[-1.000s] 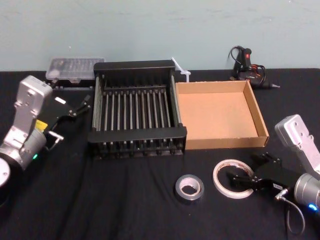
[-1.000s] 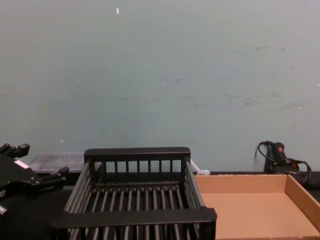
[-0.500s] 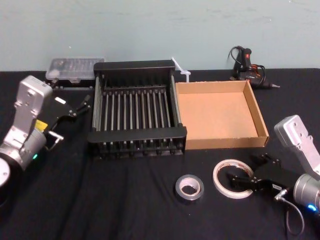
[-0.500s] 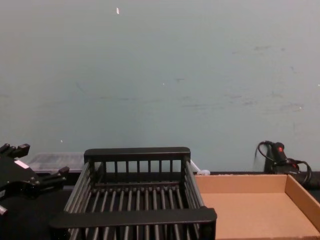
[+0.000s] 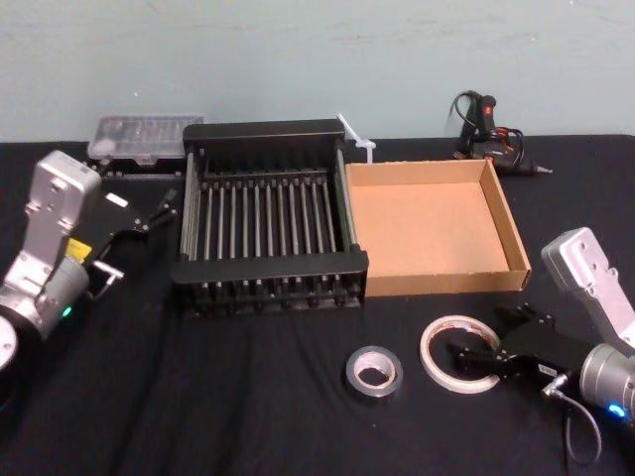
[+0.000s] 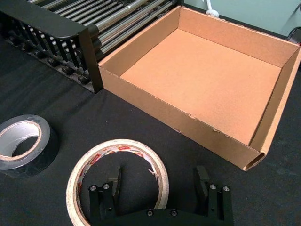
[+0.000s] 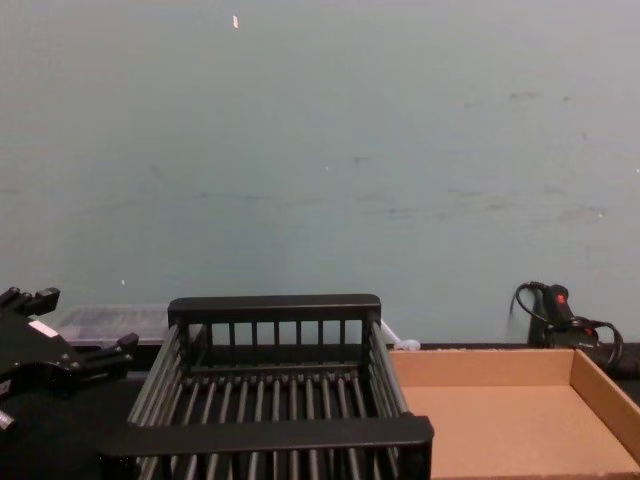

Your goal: Pick up the white tape and place it into the black box , Pick up the silver tape and place it into the brown box.

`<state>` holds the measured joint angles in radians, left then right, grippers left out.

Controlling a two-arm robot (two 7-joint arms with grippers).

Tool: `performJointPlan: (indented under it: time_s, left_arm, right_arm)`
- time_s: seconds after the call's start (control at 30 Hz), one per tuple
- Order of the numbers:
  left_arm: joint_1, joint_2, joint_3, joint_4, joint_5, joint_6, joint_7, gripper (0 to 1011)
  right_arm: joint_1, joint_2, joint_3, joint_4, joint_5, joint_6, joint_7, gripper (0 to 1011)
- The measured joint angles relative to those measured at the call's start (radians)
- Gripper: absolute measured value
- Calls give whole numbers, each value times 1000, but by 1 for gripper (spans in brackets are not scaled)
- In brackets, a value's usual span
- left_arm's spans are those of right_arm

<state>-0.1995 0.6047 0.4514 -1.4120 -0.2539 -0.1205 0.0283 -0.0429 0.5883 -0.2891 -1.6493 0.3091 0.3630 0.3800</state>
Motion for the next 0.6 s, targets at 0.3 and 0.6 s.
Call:
performJointPlan:
  time_s: [0.3,0.6]
  left_arm:
    - [0,0,0,0,0,0,0,1001]
    - [0,0,0,0,0,0,0,1001]
  right_arm:
    - [0,1,0,0,0,0,0,1002]
    - [0,1,0,-1,0,0,-1,1002]
